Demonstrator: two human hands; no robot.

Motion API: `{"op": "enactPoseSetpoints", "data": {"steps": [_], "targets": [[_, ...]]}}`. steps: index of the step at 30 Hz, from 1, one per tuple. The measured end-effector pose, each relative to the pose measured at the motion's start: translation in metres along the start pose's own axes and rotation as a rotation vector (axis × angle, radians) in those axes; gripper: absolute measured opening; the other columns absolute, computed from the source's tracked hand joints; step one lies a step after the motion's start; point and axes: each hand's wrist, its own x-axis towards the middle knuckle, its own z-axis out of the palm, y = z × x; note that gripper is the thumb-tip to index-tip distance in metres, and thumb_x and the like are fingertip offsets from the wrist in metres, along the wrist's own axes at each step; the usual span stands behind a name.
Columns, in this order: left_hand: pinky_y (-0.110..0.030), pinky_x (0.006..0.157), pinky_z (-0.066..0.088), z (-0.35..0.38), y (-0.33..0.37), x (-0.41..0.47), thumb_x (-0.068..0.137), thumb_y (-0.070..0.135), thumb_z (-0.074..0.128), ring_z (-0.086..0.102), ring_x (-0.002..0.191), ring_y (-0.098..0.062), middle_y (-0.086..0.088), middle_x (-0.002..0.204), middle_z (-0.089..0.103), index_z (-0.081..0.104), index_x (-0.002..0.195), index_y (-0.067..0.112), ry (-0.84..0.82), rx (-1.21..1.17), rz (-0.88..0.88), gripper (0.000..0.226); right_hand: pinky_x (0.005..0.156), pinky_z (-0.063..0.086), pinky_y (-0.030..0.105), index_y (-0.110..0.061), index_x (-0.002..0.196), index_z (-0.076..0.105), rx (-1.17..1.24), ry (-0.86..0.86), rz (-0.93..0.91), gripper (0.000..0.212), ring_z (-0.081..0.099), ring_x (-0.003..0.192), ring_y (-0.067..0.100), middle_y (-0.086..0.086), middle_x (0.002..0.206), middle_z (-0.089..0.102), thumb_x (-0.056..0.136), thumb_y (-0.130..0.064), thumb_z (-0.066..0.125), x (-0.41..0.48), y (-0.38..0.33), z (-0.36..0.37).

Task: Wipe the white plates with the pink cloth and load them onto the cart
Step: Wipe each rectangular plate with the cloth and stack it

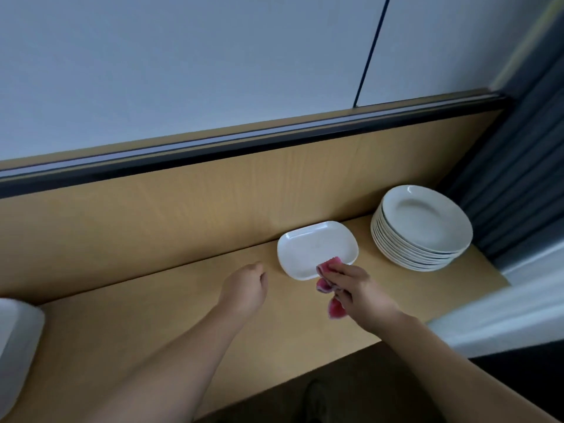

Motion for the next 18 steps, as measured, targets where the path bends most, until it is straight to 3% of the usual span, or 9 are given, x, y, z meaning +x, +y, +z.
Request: {"op": "enactPoseSetpoints", "data": {"steps": [5,8,11,14,18], "targets": [[-0.033,0.060,0.038,0.031,0.018,0.040,0.098,0.029,0.041,0.059,0.076,-0.030,-0.006,0.080,0.057,0.046,0.094,0.011,-0.025,-0.041,-0.101,0.019,0.067,0.055,0.016,-0.032,0.115,0.061,0.093,-0.011,0.027,0.044,0.066,0.086,0.030,-0.013,0.107,0.059,0.097,0.004,0.043,0.011,0.020,-0.024],[-0.032,0.057,0.034,0.044,0.026,0.054,0.100,0.031,0.040,0.056,0.070,-0.027,-0.002,0.073,0.051,0.041,0.090,0.013,-0.047,-0.058,-0.169,0.021,0.063,0.058,0.021,-0.025,0.123,0.063,0.090,-0.031,0.015,0.046,0.068,0.085,0.032,-0.012,0.107,0.058,0.096,0.008,0.043,0.018,0.033,-0.031],[-0.031,0.057,0.034,0.052,0.030,0.060,0.100,0.031,0.041,0.054,0.068,-0.024,-0.002,0.073,0.054,0.047,0.084,0.013,-0.055,-0.068,-0.254,0.025,0.062,0.057,0.023,-0.018,0.125,0.062,0.063,-0.073,-0.011,0.043,0.069,0.072,0.028,-0.008,0.106,0.060,0.097,0.007,0.041,0.025,0.043,-0.039],[-0.031,0.057,0.034,0.055,0.035,0.063,0.099,0.031,0.045,0.052,0.068,-0.024,-0.004,0.070,0.055,0.047,0.074,0.012,-0.070,-0.125,-0.319,0.032,0.066,0.057,0.021,-0.016,0.128,0.060,0.026,-0.088,-0.036,0.044,0.069,0.072,0.025,-0.008,0.109,0.060,0.096,0.007,0.041,0.029,0.045,-0.046],[-0.030,0.057,0.036,0.058,0.039,0.071,0.097,0.028,0.048,0.056,0.069,-0.026,-0.008,0.076,0.061,0.055,0.082,0.005,-0.099,-0.201,-0.406,0.029,0.072,0.051,0.009,-0.014,0.130,0.060,-0.017,-0.088,-0.091,0.045,0.067,0.087,0.030,-0.021,0.110,0.054,0.094,0.009,0.043,0.032,0.043,-0.052]]}}
